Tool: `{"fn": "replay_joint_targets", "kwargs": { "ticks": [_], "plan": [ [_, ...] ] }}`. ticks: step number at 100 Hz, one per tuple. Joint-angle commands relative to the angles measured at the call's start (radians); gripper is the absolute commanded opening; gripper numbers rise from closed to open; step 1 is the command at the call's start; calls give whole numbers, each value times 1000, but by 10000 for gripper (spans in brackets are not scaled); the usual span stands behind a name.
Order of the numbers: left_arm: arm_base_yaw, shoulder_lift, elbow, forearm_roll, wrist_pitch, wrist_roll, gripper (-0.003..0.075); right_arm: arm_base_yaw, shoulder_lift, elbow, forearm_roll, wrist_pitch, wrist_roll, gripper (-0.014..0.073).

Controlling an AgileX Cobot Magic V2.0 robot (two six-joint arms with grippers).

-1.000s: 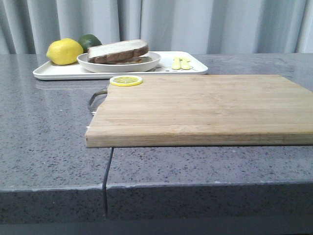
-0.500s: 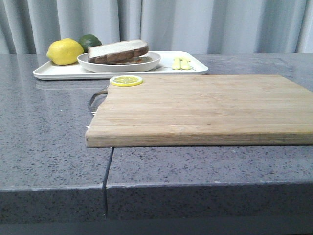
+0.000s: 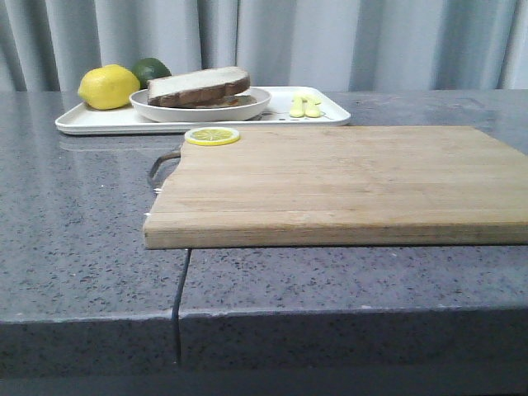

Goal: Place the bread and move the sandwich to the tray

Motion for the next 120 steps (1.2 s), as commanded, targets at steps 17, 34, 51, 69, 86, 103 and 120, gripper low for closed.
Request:
{"fn": "replay_joint_targets", "kwargs": {
  "ticks": [17,34,51,69,86,103,120],
  "plan": [
    [1,-33,16,-3,-70,-13,-19,-6,7,-29,-10,-77,1,-117],
    [1,-33,16,-3,-70,-13,-19,-6,7,-29,-10,-77,1,-117],
    [1,-33,16,-3,-70,-13,-19,-6,7,-29,-10,-77,1,-117],
    [1,-33,16,-3,-70,-13,-19,-6,2,-3,-29,-82,0,-117],
    [1,-33,16,-3,-70,-13,-19,-28,-50,78,-30,-89,1,-117],
    [1,-33,16,-3,-70,-13,-19,-76,-142,150,-30,-89,6,-117],
    [1,-33,16,-3,-70,-13,-19,-92,-198,210,-30,-102,20,-117]
  ]
}}
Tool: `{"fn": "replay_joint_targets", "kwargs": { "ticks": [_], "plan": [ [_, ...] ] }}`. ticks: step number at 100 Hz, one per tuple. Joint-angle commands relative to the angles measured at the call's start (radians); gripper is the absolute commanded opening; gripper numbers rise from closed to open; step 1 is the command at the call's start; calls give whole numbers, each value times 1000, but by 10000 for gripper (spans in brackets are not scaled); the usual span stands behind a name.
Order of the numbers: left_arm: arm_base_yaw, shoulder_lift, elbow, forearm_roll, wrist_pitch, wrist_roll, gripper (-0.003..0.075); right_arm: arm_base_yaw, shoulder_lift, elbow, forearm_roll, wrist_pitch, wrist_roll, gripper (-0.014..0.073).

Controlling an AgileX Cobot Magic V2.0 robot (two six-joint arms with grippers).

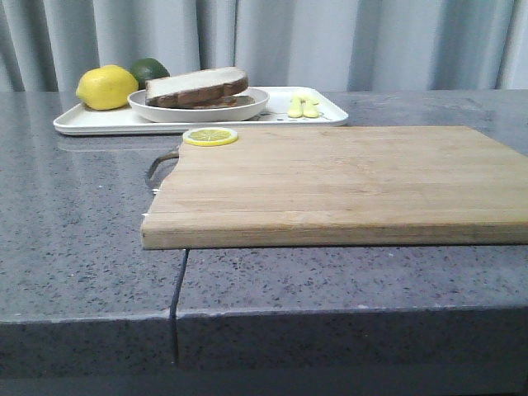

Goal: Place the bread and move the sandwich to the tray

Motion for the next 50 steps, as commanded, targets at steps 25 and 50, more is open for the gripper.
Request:
{"fn": "replay_joint_targets", "kwargs": {
  "ticks": [25,50],
  "plan": [
    [1,-33,16,-3,-73,-11,-19,-10,-21,69,-12,-155,59,-117],
    [1,-33,16,-3,-73,-11,-19,-10,-21,69,-13,-156,59,-117]
  ]
}}
